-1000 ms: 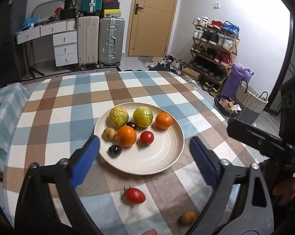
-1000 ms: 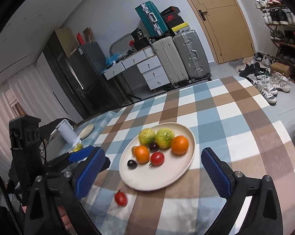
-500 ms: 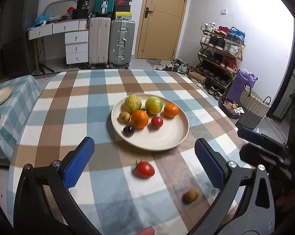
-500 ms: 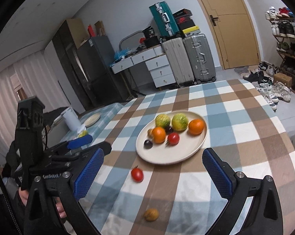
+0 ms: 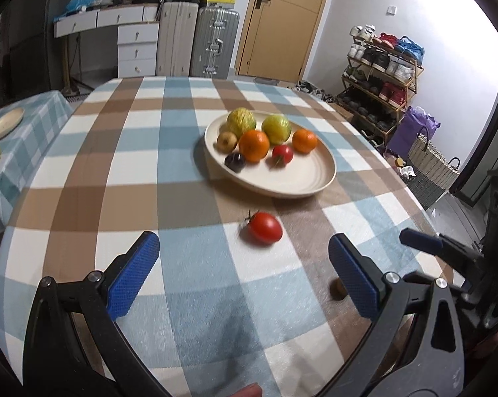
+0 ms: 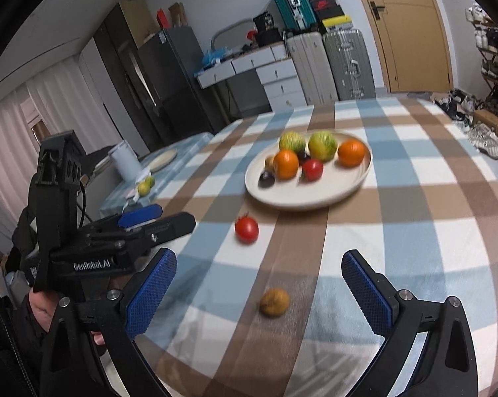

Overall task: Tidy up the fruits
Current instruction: 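Withdraw both tools and reach the right tool to the small brown kiwi, then grasp the brown kiwi with the right tool while the left tool grasps the last red tomato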

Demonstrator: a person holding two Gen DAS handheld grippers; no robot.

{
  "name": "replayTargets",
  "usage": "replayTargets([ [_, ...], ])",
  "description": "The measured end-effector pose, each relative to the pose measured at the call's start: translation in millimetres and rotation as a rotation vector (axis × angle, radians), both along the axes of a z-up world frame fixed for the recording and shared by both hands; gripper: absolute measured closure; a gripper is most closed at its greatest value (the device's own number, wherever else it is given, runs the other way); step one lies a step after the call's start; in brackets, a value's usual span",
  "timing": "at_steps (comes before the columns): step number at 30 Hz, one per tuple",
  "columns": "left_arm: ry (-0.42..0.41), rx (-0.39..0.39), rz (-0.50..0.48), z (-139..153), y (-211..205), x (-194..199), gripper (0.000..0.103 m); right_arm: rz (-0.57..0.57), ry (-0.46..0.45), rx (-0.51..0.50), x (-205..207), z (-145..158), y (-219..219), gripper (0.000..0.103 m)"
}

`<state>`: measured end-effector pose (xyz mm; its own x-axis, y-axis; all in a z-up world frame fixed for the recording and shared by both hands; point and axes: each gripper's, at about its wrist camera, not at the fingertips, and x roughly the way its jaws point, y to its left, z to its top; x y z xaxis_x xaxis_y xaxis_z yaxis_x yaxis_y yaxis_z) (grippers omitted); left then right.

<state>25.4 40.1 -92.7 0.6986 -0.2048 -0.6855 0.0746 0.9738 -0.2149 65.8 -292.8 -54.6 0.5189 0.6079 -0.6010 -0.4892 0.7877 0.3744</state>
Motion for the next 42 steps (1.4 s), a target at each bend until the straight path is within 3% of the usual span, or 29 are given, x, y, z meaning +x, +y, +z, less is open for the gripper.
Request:
replayTargets([
  [4, 0.020, -0.007, 0.006, -10, 3, 3, 0.001, 0.016, 0.043, -0.004, -1, -16, 1, 0.003],
  [10, 0.039, -0.012, 0.010, -18, 5, 7, 0.001, 0.036, 0.075, -0.026, -1, -30, 8, 0.017],
  [14, 0.056, -0.015, 0.016, -24, 8, 11, 0.001, 0.045, 0.086, -0.047, 1, -36, 12, 0.031],
  [22, 0.074, -0.014, 0.025, -31, 11, 17, 0.001, 0.053, 0.075, -0.125, 0, -43, 17, 0.073],
  [42, 0.109, 0.043, -0.043, -41, -14, 58, 0.001, 0.006, 0.046, 0.016, 25, -31, -15, 0.076],
])
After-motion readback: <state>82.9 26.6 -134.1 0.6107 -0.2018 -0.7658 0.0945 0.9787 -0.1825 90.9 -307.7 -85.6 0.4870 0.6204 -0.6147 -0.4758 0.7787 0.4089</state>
